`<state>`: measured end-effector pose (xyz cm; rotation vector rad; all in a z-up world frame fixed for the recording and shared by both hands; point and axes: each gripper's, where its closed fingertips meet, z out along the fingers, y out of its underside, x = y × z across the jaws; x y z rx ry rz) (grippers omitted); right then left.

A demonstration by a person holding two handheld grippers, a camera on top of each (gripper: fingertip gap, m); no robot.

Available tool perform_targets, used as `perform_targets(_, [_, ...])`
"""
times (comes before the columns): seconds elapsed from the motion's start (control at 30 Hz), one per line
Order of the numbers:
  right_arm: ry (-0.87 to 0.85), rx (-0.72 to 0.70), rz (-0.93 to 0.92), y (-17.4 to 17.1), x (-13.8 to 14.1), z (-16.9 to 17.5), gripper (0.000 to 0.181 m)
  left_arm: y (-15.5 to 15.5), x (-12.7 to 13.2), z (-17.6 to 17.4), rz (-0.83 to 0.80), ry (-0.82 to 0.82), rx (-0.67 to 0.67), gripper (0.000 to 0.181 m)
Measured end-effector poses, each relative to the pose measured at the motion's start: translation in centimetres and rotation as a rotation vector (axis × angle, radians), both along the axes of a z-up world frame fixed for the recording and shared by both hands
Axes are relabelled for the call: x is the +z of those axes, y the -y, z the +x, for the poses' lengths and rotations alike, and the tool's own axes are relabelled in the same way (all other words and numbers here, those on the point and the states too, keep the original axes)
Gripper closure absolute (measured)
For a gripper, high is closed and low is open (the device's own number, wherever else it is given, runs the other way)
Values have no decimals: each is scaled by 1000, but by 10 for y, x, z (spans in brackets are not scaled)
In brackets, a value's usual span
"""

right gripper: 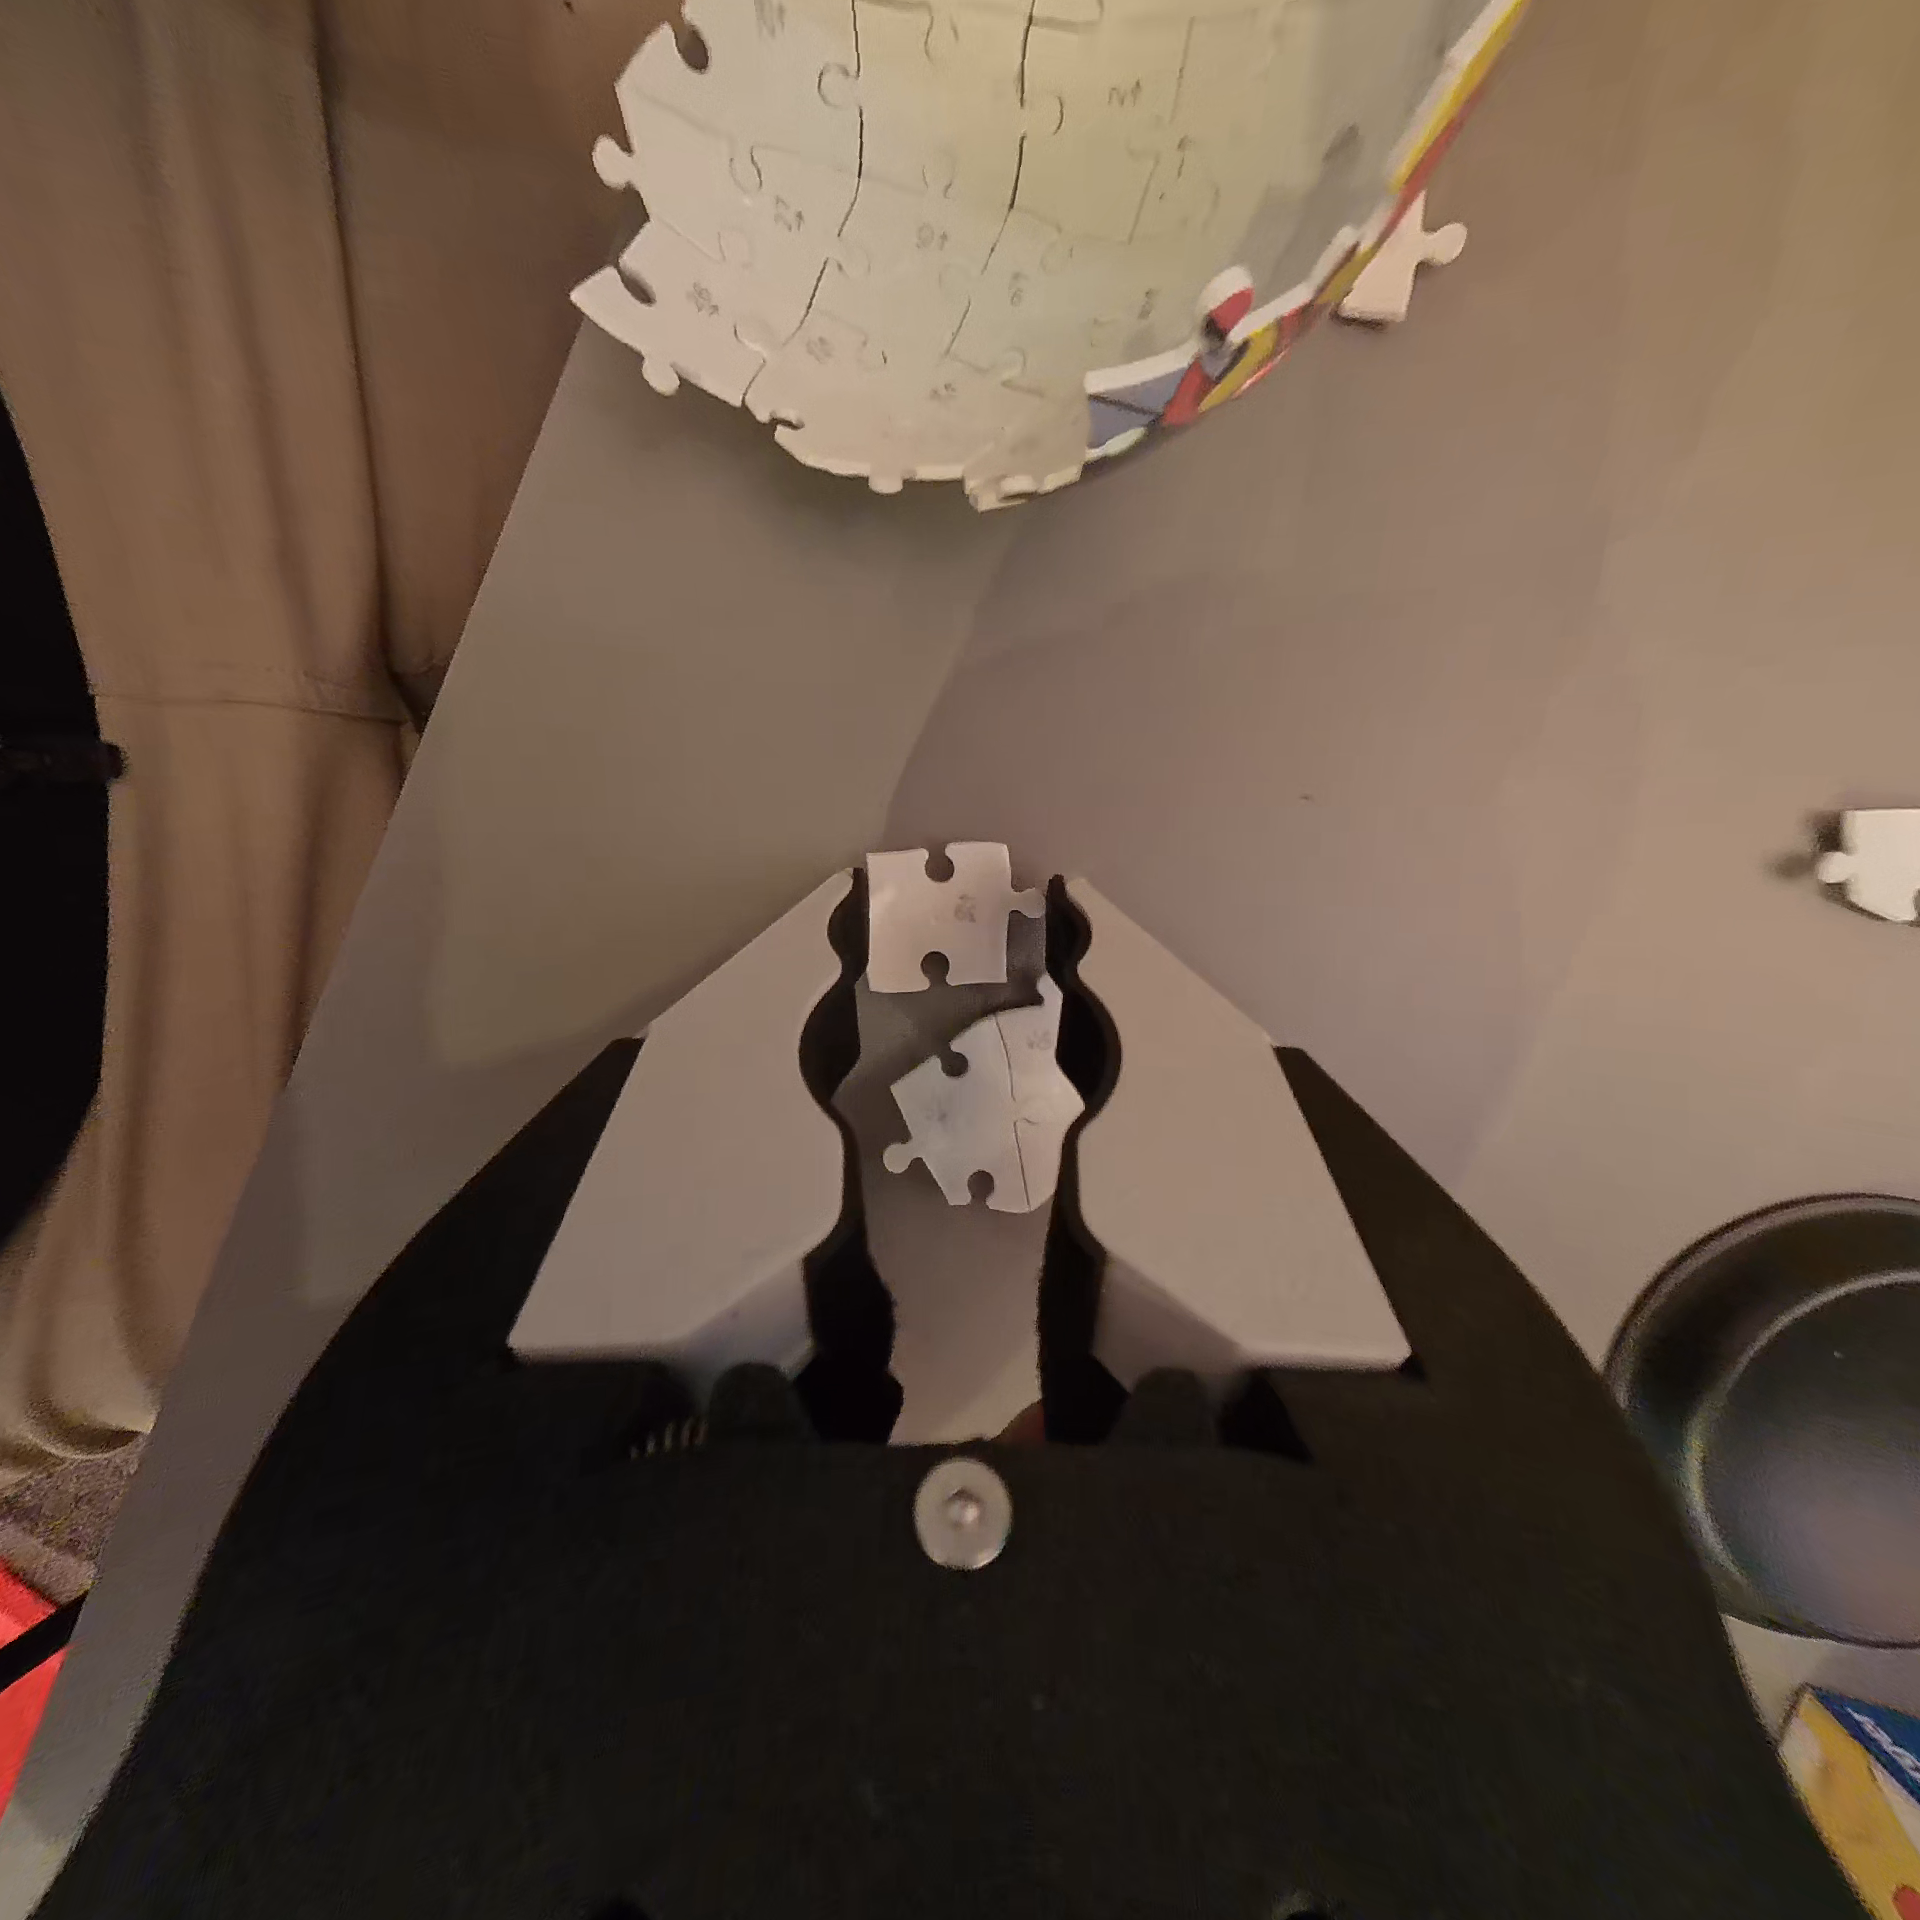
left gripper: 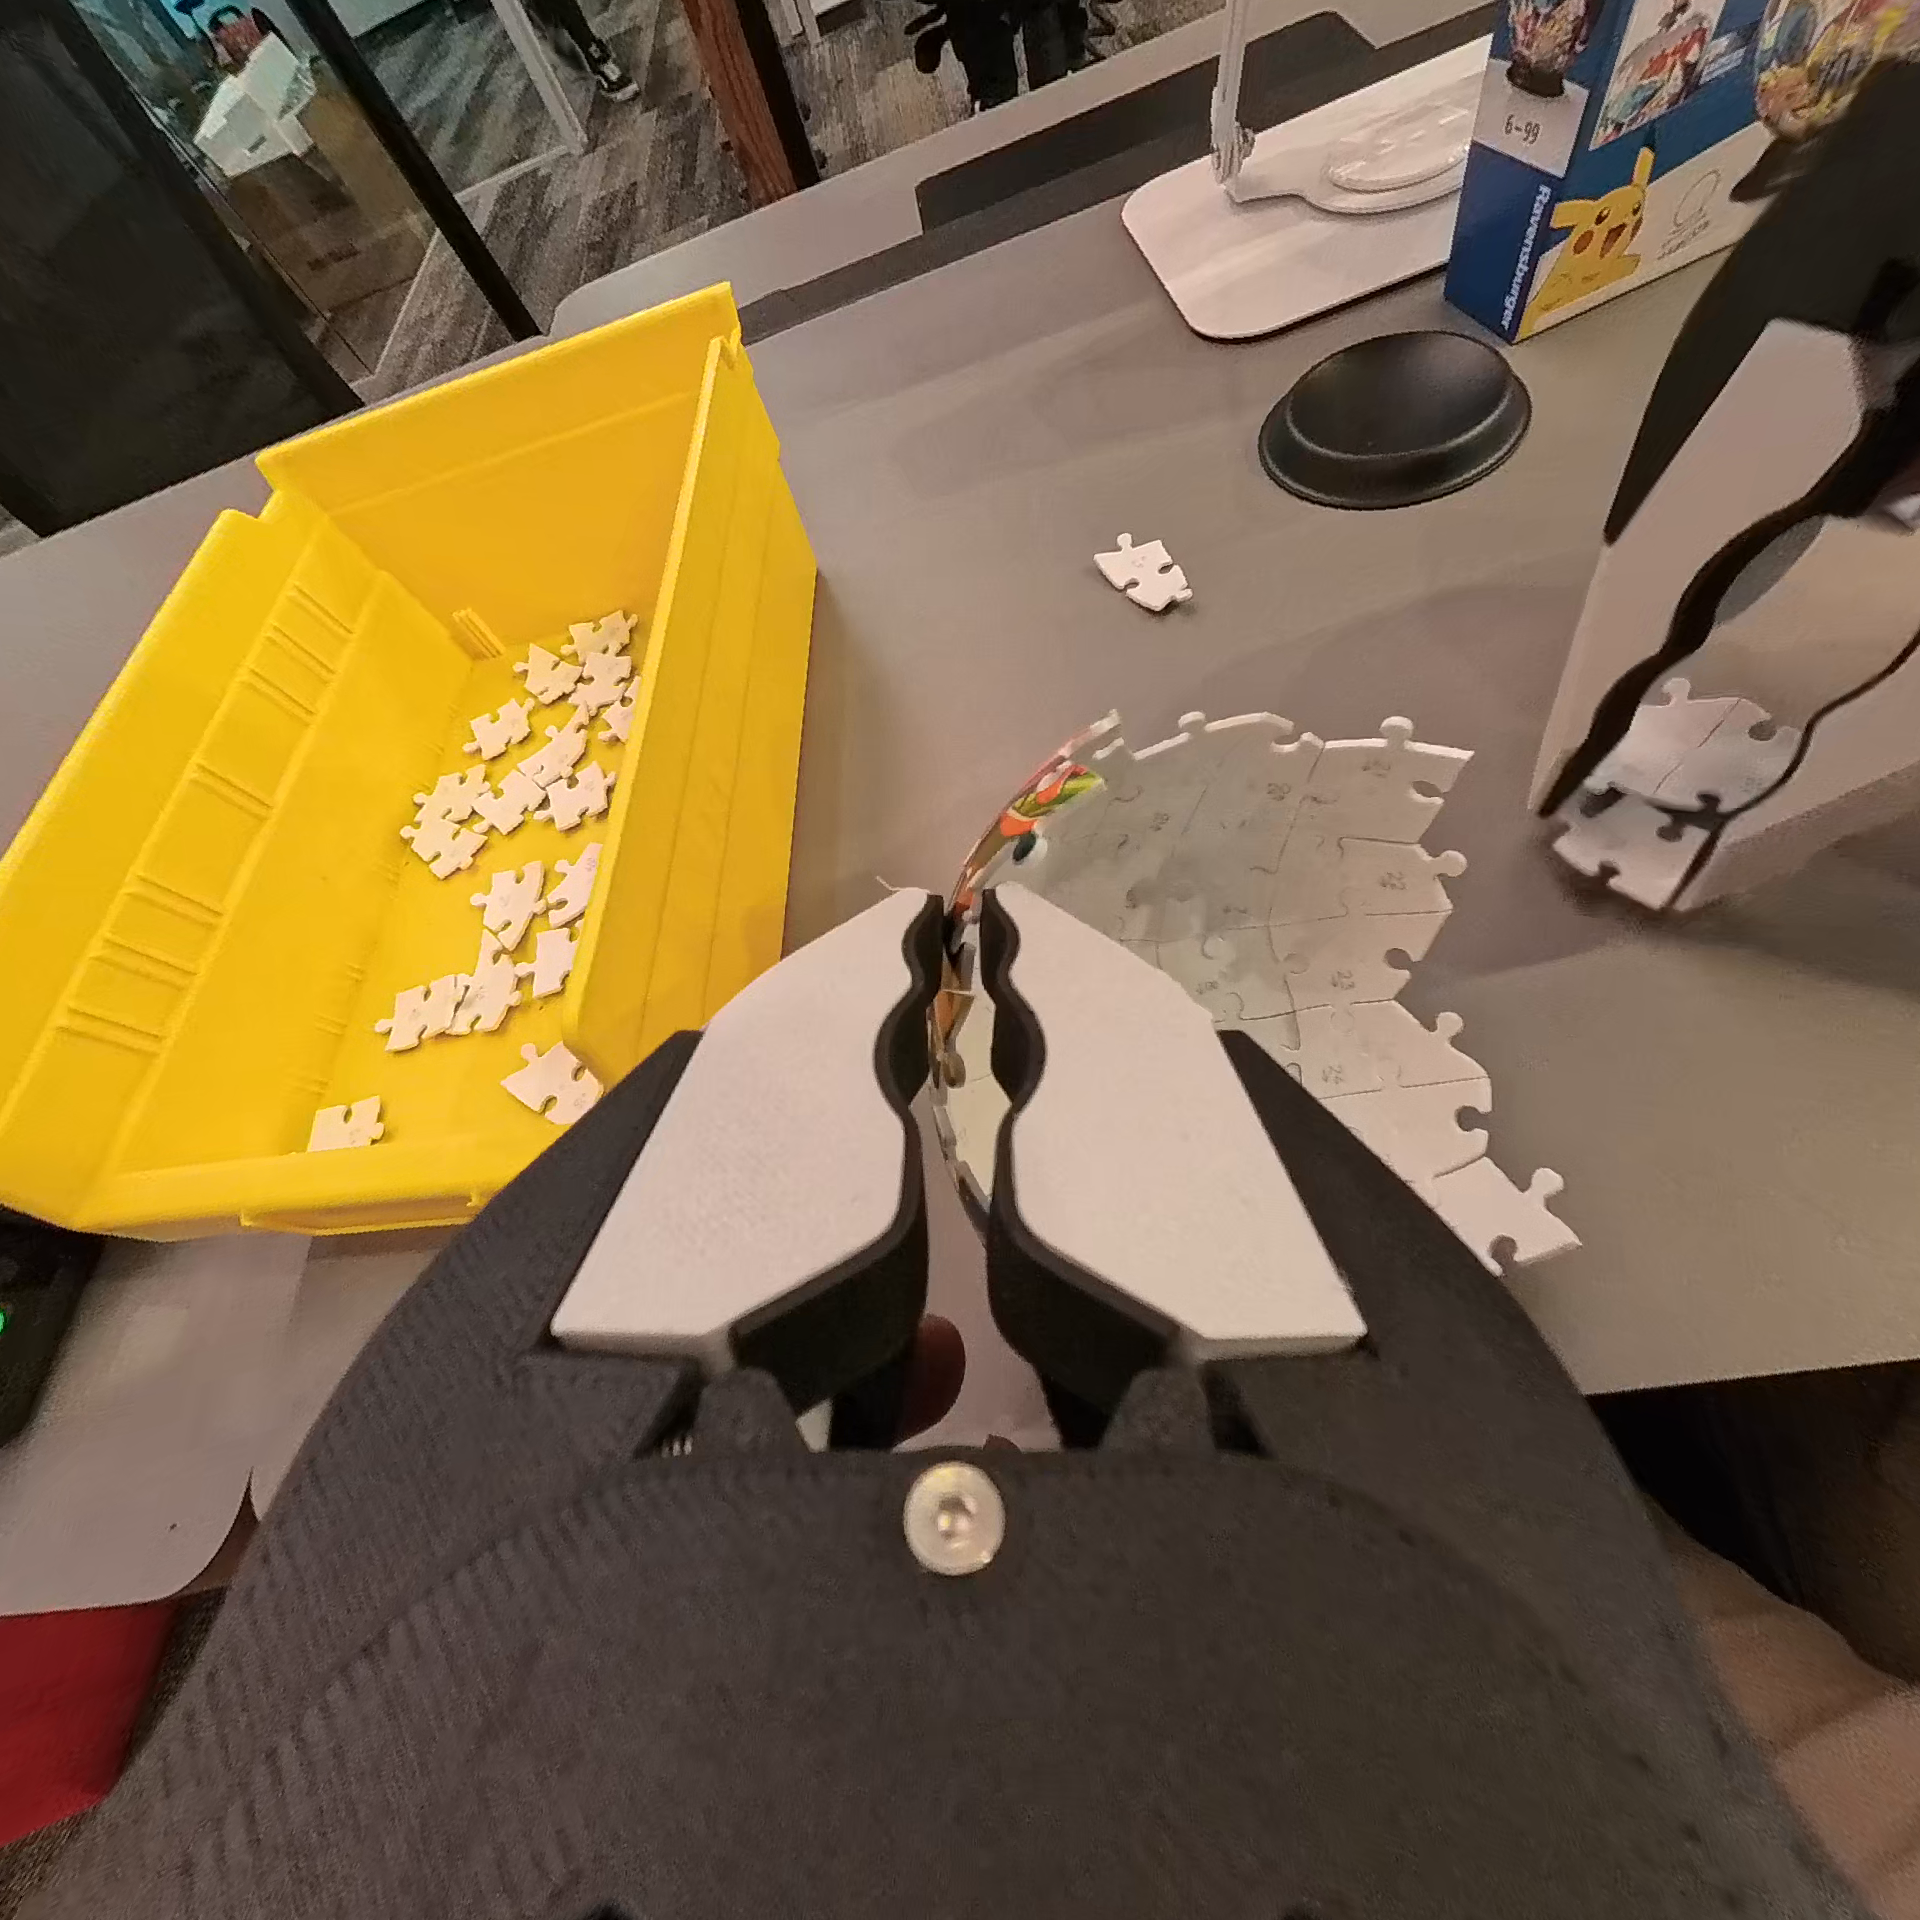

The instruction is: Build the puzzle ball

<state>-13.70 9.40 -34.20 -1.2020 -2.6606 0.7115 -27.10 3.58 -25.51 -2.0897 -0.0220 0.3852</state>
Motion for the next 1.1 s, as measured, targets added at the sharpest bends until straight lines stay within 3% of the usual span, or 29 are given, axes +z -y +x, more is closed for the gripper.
perform_targets(0.17, [-75, 11, 41, -23, 30, -8, 148, 0, 0, 0, 0, 0, 0, 175])
perform_targets(0.3, [-30, 22, 105, -51, 35, -9, 148, 0, 0, 1, -1, -1, -1, 175])
perform_targets(0.57, [22, -128, 17, -61, 10, -16, 148, 0, 0, -2, 2, 5, 5, 175])
perform_targets(1.1, [-10, -152, 15, -57, -7, -12, 146, 0, -1, 0, -1, 5, -2, 175])
